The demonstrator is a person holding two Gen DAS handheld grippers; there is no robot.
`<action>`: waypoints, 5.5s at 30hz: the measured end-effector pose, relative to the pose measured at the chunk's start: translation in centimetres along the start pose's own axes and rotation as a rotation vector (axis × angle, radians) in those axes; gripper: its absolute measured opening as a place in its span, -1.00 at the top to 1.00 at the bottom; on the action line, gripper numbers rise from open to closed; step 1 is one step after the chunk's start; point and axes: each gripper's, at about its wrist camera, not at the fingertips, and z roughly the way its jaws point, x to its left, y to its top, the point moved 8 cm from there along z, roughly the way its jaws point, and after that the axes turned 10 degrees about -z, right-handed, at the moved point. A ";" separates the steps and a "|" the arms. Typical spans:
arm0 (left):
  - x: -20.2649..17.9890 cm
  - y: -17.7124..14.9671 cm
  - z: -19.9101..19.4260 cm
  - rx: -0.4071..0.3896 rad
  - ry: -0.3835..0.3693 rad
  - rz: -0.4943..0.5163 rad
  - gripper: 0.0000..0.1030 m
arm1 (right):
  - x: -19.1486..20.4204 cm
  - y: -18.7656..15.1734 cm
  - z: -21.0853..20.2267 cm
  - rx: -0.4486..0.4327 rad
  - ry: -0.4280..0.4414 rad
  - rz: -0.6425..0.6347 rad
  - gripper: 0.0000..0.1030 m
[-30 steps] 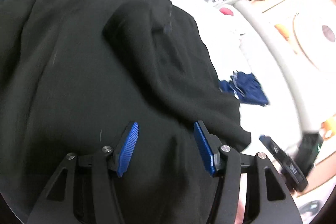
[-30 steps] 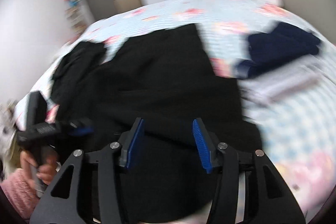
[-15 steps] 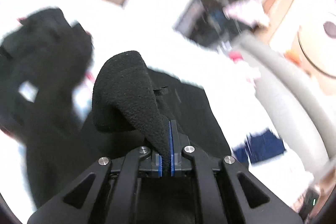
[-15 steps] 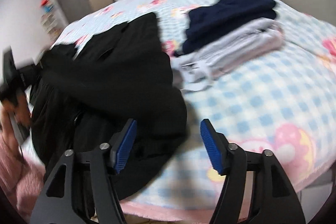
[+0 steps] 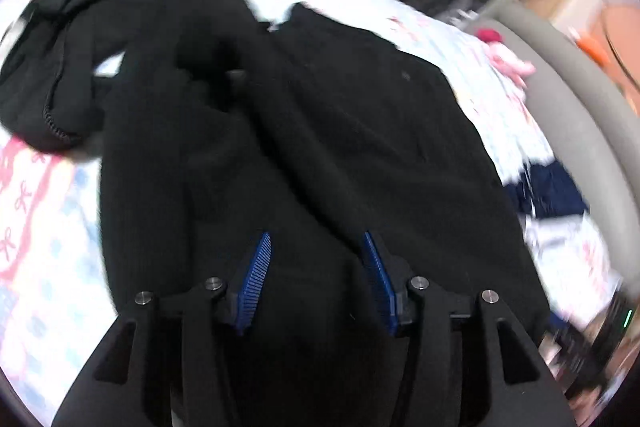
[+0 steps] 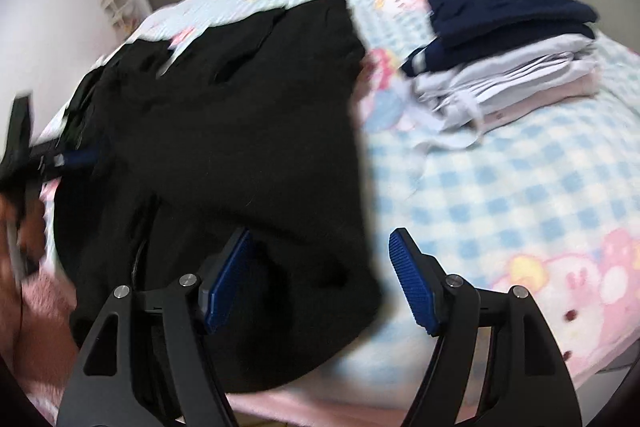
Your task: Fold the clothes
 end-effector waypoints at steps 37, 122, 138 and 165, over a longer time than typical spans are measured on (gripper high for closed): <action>-1.7 -1.5 0.2 0.139 -0.141 -0.015 0.32 | 0.2 -0.8 -4.7 -0.019 0.124 -0.030 0.46; 14.2 14.7 -2.2 0.250 0.164 0.215 0.57 | 4.3 16.7 13.8 -0.006 0.061 -0.161 0.71; 9.9 21.6 0.3 0.057 0.208 0.265 0.68 | 3.6 15.7 15.2 0.030 -0.058 -0.138 0.37; 9.8 17.0 -11.8 -0.002 0.104 0.171 0.83 | 5.0 6.3 6.1 0.056 -0.011 -0.142 0.02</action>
